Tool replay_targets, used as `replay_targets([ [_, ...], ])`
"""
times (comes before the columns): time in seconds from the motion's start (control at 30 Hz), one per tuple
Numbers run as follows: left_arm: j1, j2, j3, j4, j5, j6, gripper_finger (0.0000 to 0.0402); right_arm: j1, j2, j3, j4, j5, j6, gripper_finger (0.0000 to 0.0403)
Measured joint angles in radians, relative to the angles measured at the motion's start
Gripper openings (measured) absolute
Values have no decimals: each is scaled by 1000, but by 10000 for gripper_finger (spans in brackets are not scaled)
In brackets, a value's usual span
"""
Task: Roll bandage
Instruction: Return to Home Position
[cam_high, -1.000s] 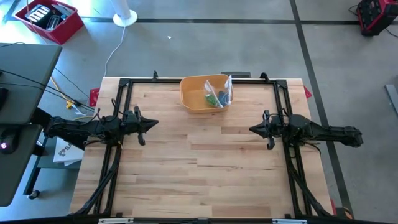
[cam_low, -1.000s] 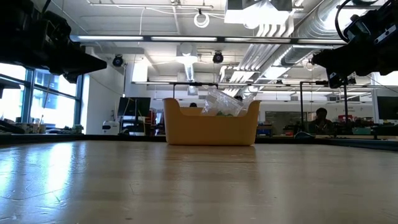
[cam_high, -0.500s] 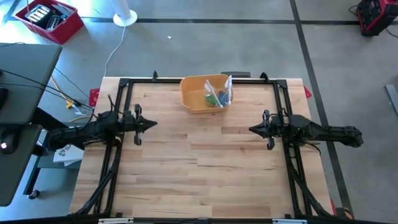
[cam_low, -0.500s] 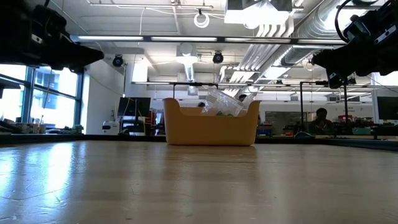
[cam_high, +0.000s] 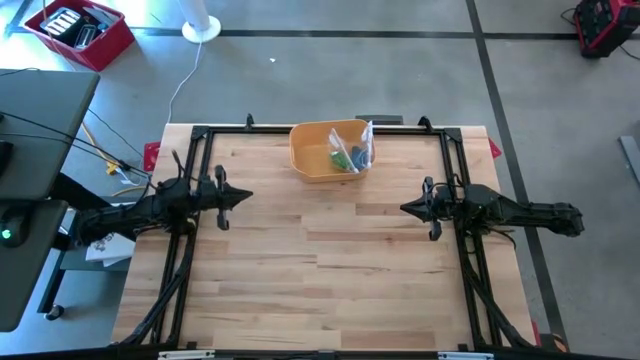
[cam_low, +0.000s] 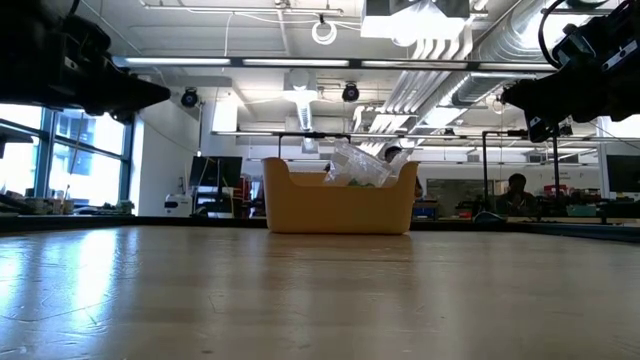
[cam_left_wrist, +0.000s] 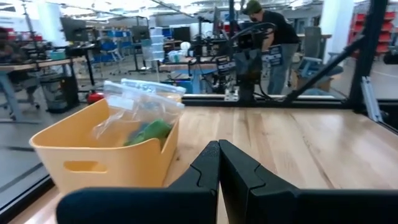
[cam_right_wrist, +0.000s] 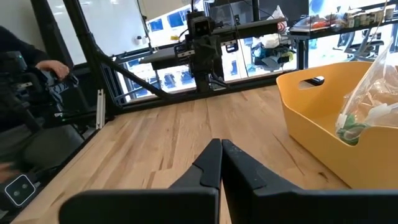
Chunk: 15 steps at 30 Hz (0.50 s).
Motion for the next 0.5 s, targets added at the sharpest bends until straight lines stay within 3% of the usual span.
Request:
replay_targets([
  [0.5,35,0,0,5,-3,-16,1,0,0,0,0,0,0,0],
])
